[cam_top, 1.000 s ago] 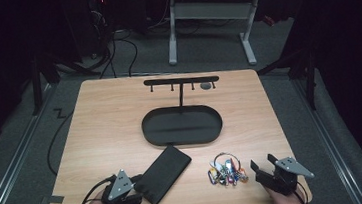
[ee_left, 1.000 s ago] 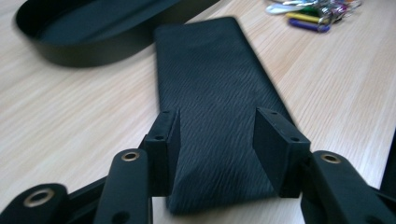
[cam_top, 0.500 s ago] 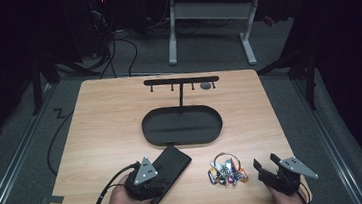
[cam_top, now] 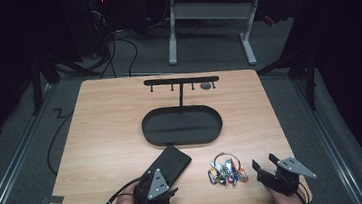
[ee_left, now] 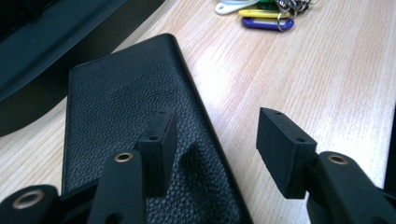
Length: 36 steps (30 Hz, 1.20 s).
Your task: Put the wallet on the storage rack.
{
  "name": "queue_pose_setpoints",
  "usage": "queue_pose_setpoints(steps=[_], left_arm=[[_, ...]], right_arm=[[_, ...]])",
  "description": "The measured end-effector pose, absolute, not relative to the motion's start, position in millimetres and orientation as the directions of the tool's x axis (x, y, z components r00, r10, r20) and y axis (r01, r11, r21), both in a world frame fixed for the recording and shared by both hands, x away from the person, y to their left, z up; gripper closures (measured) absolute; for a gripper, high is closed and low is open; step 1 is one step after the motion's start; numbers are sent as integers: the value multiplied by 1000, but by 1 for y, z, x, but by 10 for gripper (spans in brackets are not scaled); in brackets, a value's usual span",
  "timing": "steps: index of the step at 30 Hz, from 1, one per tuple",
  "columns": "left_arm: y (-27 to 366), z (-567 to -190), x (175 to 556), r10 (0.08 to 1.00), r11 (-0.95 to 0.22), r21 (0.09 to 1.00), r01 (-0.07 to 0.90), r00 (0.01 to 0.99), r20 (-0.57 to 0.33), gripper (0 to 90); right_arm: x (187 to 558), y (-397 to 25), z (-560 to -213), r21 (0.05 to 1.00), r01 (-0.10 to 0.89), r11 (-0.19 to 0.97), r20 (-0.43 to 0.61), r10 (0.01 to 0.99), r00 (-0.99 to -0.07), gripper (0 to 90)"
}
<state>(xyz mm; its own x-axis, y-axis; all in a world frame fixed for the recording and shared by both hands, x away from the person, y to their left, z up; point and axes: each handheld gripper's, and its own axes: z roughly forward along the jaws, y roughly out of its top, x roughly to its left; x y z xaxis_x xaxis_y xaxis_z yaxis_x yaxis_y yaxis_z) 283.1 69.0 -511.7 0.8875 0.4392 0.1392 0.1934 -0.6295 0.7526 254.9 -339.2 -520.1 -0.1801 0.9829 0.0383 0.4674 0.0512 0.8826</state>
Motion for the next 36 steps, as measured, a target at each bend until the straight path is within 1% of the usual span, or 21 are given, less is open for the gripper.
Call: queue_pose_setpoints(steps=[3,4,7,12,15,17,19,21,22,23,27,33,36], left_arm=[[73,-512,282,448,-628,753,194,882,146,473],[77,-512,282,455,-620,757,207,881,132,473],[77,-512,282,454,-621,756,207,881,131,465],[72,-516,282,460,-634,748,198,874,159,475],[69,-520,281,464,-656,733,180,862,203,489],[69,-521,280,463,-663,729,170,859,220,516],[68,-522,278,458,-681,716,149,851,258,529],[66,-523,276,461,-684,716,143,845,272,529],[64,-525,273,450,-706,698,117,835,316,528],[64,-525,273,450,-706,698,117,835,316,526],[58,-529,266,437,-744,664,74,805,401,518],[56,-532,264,446,-743,666,62,789,424,562],[58,-529,265,441,-747,661,64,793,421,626]], right_arm=[[256,-337,-519,881,470,51,40,982,-182,298],[255,-333,-519,879,474,53,41,982,-186,298],[255,-331,-519,878,476,54,44,980,-192,298],[259,-330,-520,879,474,57,43,979,-198,298],[260,-331,-520,879,474,45,59,978,-203,298],[260,-331,-520,880,473,44,62,977,-205,298],[261,-330,-520,880,473,49,59,976,-211,298],[261,-330,-520,879,475,50,60,975,-213,298],[261,-330,-520,877,479,47,63,975,-212,298],[261,-330,-520,877,479,47,63,975,-212,298],[261,-329,-520,876,481,48,62,976,-209,298],[262,-329,-520,876,479,52,61,974,-216,298],[261,-330,-520,878,477,41,69,975,-211,298]])
